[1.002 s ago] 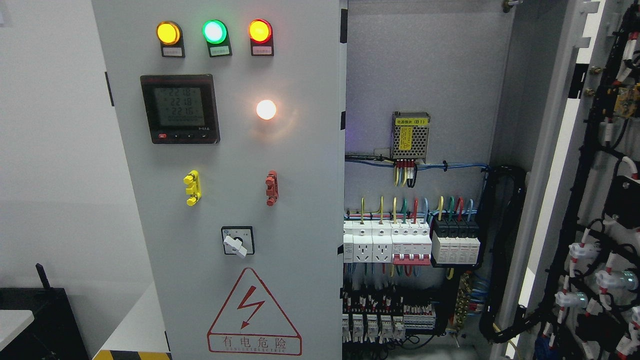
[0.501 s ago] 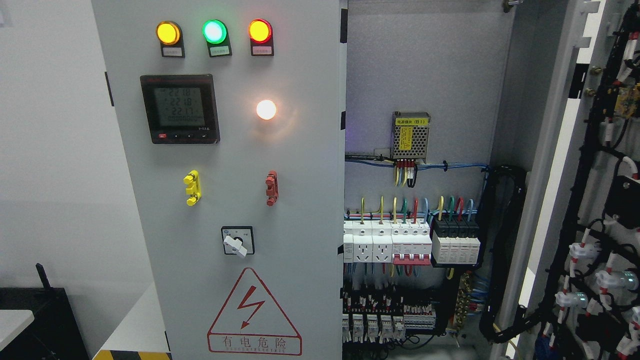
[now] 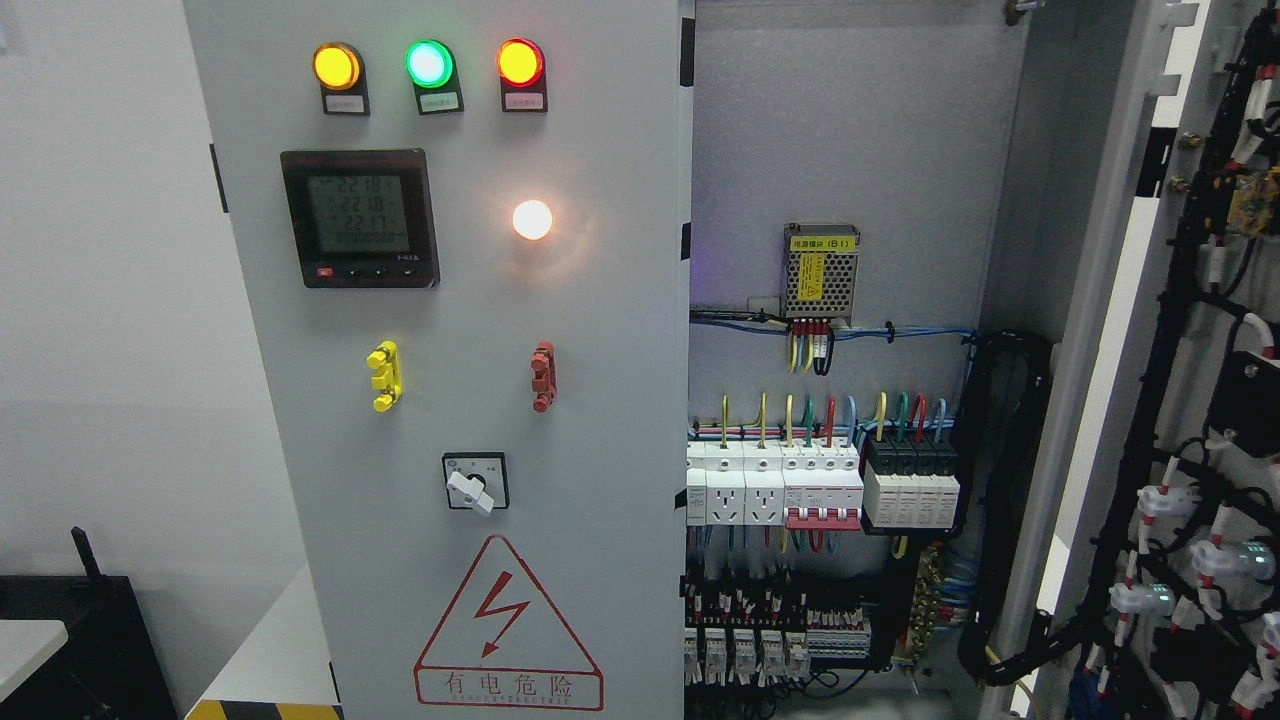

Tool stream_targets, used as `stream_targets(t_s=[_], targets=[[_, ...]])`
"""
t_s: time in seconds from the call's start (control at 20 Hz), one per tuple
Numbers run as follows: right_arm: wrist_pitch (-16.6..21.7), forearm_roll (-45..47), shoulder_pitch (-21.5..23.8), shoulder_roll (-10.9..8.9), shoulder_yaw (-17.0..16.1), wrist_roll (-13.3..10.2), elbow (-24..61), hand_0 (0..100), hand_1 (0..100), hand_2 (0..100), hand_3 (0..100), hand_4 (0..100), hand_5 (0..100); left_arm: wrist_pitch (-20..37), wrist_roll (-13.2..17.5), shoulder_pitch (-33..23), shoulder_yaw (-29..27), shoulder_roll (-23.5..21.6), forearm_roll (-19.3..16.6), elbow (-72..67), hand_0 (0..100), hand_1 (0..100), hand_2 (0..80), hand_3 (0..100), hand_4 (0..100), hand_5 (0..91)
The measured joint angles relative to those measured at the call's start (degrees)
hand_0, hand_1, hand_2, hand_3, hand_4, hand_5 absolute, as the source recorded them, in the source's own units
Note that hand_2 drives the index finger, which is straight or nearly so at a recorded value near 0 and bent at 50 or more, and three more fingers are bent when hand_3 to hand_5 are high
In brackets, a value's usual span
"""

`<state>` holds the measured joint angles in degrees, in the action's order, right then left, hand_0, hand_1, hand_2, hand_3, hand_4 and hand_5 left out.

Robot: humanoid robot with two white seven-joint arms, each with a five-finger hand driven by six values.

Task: Open door with both hands

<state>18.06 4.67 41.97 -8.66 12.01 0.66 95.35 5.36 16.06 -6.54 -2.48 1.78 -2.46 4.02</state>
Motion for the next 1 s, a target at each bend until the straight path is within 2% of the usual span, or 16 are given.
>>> stream_targets(t_s=[0.35,0.6,0.8,1.0], targets=[[4.21,0.04,-2.3,-0.97,2.0,0.01,5.95,38,0,0,0,0,0,0.0,0.0,0.02,-0.02,0.14,0.0,0.05,0,0,0.0,0,0,0.0],[7.37,0.06,-5.5,-0.9,3.27,0.1,9.13,38,0,0,0,0,0,-0.02,0.0,0.03,-0.03,0.22,-0.01,0.06,0,0,0.0,0,0,0.0],[8.93,0.06,-9.74,-0.24,3.98,0.23,11.15,38,0,0,0,0,0,-0.03,0.0,0.04,-0.04,0.24,-0.01,0.08,0,0,0.0,0,0,0.0],[7.66,0.03,-15.45,0.82,4.42,0.16,12.48,38,0,0,0,0,0,-0.04,0.0,0.05,-0.04,0.27,0.0,0.09,0,0,0.0,0,0,0.0]])
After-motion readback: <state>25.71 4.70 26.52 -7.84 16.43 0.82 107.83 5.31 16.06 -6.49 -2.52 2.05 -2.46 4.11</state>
